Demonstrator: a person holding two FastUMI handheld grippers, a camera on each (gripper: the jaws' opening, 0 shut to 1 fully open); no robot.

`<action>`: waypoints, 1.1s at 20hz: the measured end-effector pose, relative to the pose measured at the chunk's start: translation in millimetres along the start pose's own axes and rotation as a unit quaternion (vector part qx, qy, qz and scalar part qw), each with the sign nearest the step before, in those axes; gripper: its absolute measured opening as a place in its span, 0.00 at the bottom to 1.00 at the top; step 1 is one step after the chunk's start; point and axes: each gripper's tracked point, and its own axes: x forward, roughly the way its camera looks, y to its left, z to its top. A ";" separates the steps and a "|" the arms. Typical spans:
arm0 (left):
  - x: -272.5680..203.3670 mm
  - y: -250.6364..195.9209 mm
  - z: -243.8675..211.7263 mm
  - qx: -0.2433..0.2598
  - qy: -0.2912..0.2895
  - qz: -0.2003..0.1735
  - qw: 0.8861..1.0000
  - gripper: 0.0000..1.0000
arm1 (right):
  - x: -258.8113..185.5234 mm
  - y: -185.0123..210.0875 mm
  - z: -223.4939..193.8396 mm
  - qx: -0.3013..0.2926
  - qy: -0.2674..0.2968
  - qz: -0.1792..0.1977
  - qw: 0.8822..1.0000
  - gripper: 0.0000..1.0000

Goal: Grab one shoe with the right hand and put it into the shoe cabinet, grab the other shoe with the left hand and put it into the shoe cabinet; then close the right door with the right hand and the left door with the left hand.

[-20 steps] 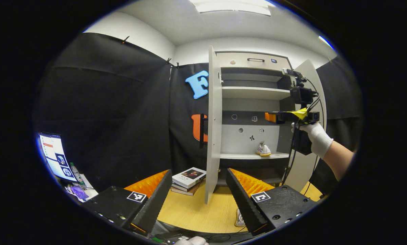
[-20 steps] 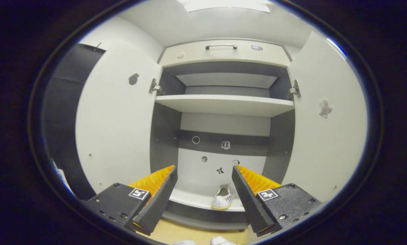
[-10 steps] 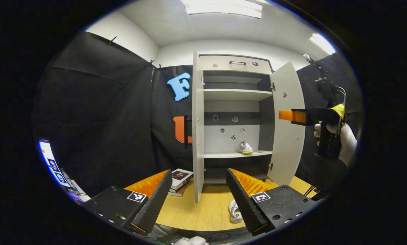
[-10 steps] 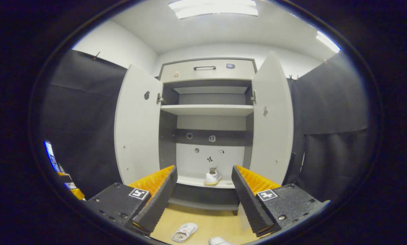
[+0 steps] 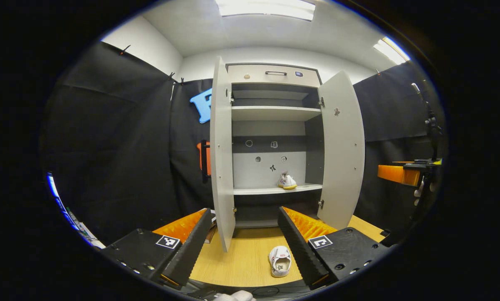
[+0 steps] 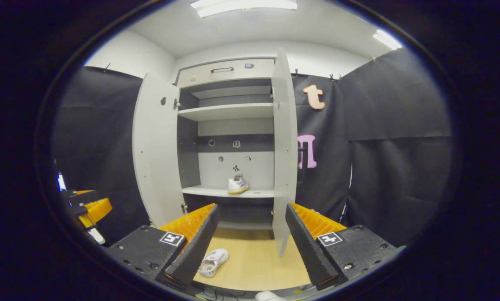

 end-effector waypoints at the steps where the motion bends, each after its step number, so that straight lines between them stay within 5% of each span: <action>1: 4.7 -5.2 -4.5 -0.002 0.004 -0.003 1.000 0.95 | 2.7 -3.0 -0.1 -0.001 0.005 0.003 1.000 1.00; 4: 23.4 -20.1 -24.6 0.006 0.019 -0.009 1.000 0.95 | 13.0 -7.5 1.8 0.004 0.009 0.021 1.000 1.00; 10: 58.8 -55.1 -137.6 0.009 0.096 -0.038 0.995 0.97 | 27.9 -19.8 -2.8 -0.027 0.027 0.044 0.998 1.00; 16: 82.0 -72.1 -270.8 0.004 0.210 -0.051 0.976 0.96 | 37.2 -32.9 -13.6 -0.047 0.047 0.050 0.997 1.00; 22: 122.0 -74.1 -351.6 -0.001 0.274 -0.047 0.961 0.97 | 48.7 -47.1 -20.3 -0.056 0.063 0.045 0.995 1.00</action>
